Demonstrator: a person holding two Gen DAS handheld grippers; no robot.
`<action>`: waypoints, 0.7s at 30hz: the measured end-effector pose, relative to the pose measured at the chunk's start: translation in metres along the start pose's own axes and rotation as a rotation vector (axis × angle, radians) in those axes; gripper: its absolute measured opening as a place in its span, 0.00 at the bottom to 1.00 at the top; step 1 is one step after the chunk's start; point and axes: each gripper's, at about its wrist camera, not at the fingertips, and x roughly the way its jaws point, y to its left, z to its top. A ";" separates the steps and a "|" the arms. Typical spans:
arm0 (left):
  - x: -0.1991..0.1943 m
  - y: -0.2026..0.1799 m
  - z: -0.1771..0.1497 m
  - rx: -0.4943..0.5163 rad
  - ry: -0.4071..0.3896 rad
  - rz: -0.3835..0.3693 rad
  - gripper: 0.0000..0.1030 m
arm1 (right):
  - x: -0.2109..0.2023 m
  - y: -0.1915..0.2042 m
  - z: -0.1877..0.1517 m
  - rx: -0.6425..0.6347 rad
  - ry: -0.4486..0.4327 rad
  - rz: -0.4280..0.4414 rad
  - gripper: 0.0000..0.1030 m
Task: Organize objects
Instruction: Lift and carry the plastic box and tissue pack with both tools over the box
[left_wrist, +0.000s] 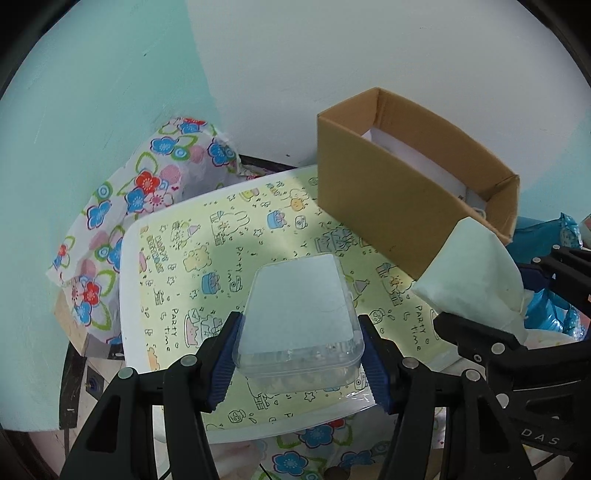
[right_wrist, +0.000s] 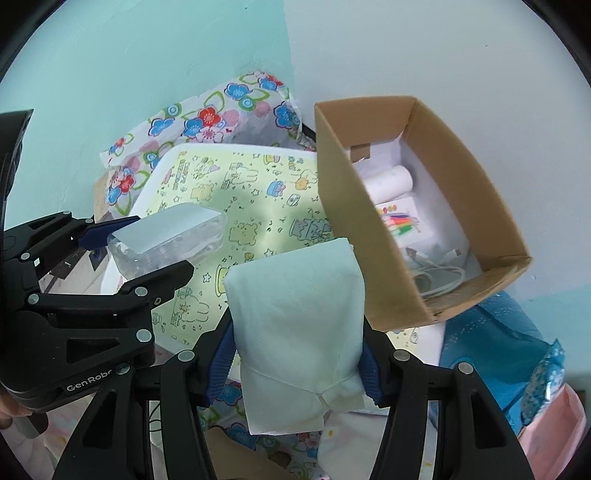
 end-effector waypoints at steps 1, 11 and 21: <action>-0.001 -0.002 0.002 0.004 -0.002 0.001 0.60 | -0.001 -0.001 0.001 -0.003 -0.001 0.001 0.59; -0.013 -0.014 0.027 0.024 -0.049 0.016 0.60 | -0.016 -0.018 0.011 0.009 -0.014 0.043 0.59; -0.018 -0.030 0.061 0.038 -0.072 0.010 0.60 | -0.026 -0.047 0.028 0.025 -0.018 0.036 0.59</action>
